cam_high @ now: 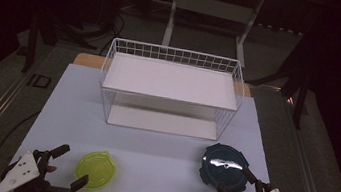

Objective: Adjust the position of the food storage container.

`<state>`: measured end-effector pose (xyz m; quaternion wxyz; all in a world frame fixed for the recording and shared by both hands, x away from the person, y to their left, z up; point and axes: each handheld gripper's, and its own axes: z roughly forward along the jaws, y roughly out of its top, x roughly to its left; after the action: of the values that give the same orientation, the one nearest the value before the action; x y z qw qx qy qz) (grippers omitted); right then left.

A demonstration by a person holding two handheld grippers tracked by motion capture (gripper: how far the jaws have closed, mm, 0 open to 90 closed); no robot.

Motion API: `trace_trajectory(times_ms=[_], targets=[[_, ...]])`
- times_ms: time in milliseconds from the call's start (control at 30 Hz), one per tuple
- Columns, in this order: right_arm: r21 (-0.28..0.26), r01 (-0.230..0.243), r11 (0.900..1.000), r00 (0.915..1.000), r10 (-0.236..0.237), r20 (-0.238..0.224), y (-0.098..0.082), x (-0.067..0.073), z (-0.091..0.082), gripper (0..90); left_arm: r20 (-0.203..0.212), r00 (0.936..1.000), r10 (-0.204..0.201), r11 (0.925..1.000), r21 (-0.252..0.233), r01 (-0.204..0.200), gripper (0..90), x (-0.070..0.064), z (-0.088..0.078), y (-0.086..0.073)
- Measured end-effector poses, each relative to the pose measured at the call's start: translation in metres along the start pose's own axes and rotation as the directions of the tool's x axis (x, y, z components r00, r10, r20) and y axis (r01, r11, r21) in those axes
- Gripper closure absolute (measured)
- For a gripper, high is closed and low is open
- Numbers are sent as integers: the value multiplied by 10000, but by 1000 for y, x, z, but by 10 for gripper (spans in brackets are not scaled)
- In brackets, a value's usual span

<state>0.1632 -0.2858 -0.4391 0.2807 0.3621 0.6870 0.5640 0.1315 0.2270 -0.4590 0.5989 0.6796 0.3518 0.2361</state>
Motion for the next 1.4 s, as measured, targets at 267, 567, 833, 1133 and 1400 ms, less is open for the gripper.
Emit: trace_trajectory(times_ms=[267, 567, 833, 1133, 1400], targets=[[-151, -122, 9998, 9999, 122, 0, 16, 0, -11, 119, -22, 10000, -31, 10000, -27, 31, 0, 1, 0, 1], [560, -623, 9965, 9974, 643, -331, 32, -16, -4, 106, -21, 10000, -60, 10000, -20, 60, 0, 1, 1, 1], [1752, -538, 9831, 9941, 692, -831, 24, -31, 9, 202, 49, 9999, -103, 9999, 65, 103, 0, 1, 3, -1], [2550, -744, 9641, 9856, 1100, -1283, -1, -31, 17, 447, 11, 10000, -82, 9999, 81, 82, 0, 1, 3, -1], [3543, -482, 9339, 9801, 1127, -1636, -25, -22, 27, 749, 9, 10000, -41, 10000, 70, 41, 0, 1, 3, -1]])
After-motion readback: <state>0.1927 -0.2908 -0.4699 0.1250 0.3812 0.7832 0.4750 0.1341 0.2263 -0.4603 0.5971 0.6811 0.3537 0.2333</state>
